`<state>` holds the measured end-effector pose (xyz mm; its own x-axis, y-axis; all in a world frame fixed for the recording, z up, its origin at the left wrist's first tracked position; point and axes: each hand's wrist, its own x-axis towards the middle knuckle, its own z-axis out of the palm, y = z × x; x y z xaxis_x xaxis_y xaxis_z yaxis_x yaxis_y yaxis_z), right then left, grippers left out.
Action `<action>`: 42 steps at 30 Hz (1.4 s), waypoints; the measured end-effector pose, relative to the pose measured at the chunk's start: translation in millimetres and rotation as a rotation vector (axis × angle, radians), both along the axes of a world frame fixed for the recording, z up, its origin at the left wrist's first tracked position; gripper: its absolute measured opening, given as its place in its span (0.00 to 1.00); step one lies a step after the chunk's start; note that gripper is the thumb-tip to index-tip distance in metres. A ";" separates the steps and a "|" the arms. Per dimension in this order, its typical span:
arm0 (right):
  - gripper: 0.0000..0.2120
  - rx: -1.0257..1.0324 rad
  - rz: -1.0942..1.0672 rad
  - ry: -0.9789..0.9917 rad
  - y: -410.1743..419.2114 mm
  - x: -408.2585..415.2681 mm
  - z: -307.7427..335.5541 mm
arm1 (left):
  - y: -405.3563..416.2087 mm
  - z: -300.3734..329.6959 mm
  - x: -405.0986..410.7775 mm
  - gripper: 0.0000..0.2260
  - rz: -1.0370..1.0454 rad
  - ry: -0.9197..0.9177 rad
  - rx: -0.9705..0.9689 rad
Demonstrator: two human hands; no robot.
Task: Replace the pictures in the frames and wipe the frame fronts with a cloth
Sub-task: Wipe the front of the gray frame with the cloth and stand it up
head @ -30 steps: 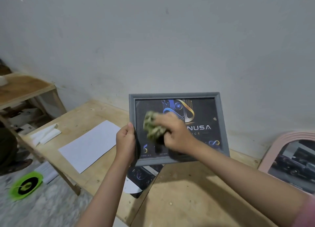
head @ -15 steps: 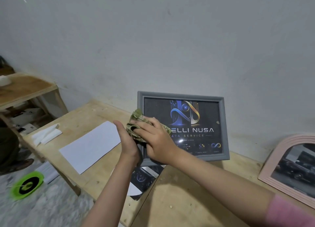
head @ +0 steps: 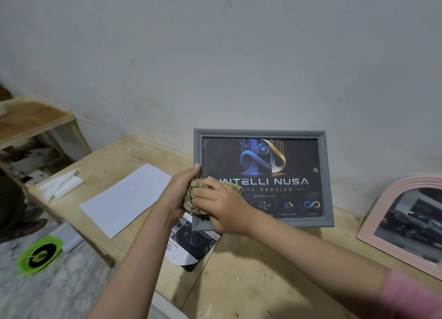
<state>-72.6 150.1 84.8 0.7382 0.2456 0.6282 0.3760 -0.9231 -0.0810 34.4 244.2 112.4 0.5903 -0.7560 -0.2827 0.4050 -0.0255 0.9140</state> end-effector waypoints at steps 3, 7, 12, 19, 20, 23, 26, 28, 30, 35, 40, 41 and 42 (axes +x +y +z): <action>0.20 0.007 0.030 0.072 -2.5 -4.7 0.2 | -1.6 -4.0 1.4 0.18 0.021 -0.005 0.069; 0.21 -0.034 0.058 0.155 -6.6 -18.5 -5.3 | -3.5 -7.1 -8.0 0.16 0.078 -0.027 0.065; 0.22 -0.098 0.062 0.276 -17.2 -45.9 -24.8 | -11.8 -16.0 -15.6 0.16 0.124 -0.018 -0.031; 0.16 0.023 -0.236 0.170 -61.4 -100.5 -22.2 | -4.9 -14.1 -3.6 0.13 0.231 -0.115 -0.008; 0.18 0.104 -0.294 0.069 -66.8 -102.8 -18.0 | -3.3 -13.5 -2.8 0.14 0.235 -0.153 0.018; 0.19 0.282 -0.413 -0.194 -65.0 -84.9 -1.4 | -7.0 -12.9 -11.4 0.15 0.245 -0.368 0.130; 0.19 0.295 -0.403 -0.182 -44.9 -43.7 3.6 | -21.2 -17.9 -30.0 0.14 0.321 -0.629 0.184; 0.20 0.298 -0.411 -0.077 -34.7 -21.9 -5.1 | -30.1 -20.7 -43.1 0.13 0.341 -0.717 0.184; 0.22 0.339 -0.513 -0.005 -32.4 -10.3 -16.2 | -32.0 -23.5 -52.3 0.15 0.374 -0.760 0.208; 0.23 0.523 -0.827 0.020 -82.8 -23.7 -33.7 | -13.8 -29.2 -54.2 0.18 0.474 -0.732 0.227; 0.17 0.757 -1.052 -0.131 -130.9 -44.8 -32.9 | -1.6 -31.2 -45.3 0.18 0.451 -0.789 0.228; 0.18 0.786 -1.056 -0.220 -127.5 -40.0 -23.0 | -3.2 -32.1 -46.1 0.18 0.435 -0.807 0.237; 0.18 0.783 -1.023 -0.298 -120.0 -32.0 -12.5 | -5.6 -32.2 -48.0 0.18 0.420 -0.815 0.243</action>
